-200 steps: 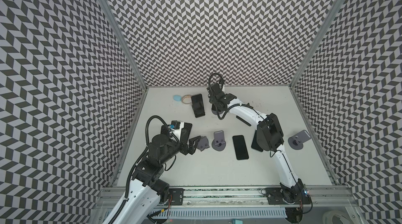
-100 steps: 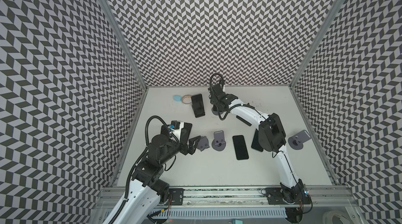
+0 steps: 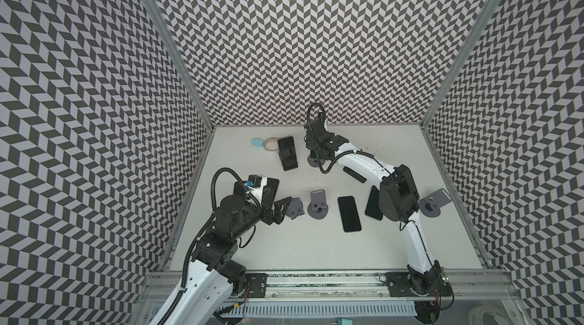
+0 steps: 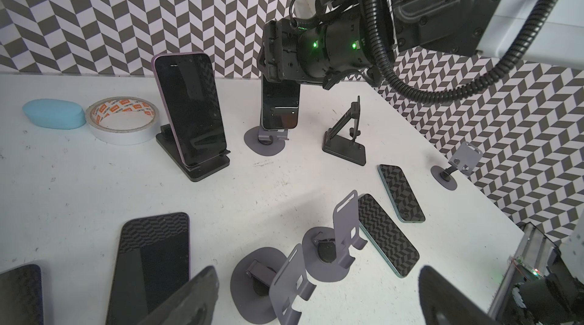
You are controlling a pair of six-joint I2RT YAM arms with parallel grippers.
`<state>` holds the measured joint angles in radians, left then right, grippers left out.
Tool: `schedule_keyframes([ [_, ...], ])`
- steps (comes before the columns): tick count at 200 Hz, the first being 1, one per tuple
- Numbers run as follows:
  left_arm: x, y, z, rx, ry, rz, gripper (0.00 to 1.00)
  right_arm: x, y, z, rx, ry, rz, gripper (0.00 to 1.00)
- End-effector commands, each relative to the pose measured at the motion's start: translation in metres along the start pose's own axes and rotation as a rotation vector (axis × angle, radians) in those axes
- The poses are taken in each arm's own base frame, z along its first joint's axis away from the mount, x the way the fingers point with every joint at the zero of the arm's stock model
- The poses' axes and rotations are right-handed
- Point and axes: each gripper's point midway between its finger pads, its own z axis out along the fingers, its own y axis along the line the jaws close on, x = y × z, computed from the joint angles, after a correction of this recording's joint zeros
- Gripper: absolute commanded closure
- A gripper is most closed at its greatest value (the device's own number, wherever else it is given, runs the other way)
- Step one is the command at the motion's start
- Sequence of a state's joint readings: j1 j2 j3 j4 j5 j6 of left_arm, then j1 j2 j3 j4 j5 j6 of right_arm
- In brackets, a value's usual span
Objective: Remove the phone from the phone stand
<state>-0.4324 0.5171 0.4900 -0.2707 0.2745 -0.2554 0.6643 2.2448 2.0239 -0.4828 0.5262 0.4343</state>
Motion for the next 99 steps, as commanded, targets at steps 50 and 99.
schedule_keyframes([
  [50, 0.001, 0.002, 0.002, -0.011, -0.003, 0.007, 0.02, -0.058, 0.005, -0.036, -0.067, -0.133, 0.057, 0.47],
  [99, 0.004, 0.005, 0.004, -0.024, 0.016, 0.0, 0.02, -0.065, 0.007, -0.047, -0.094, -0.136, 0.036, 0.48],
])
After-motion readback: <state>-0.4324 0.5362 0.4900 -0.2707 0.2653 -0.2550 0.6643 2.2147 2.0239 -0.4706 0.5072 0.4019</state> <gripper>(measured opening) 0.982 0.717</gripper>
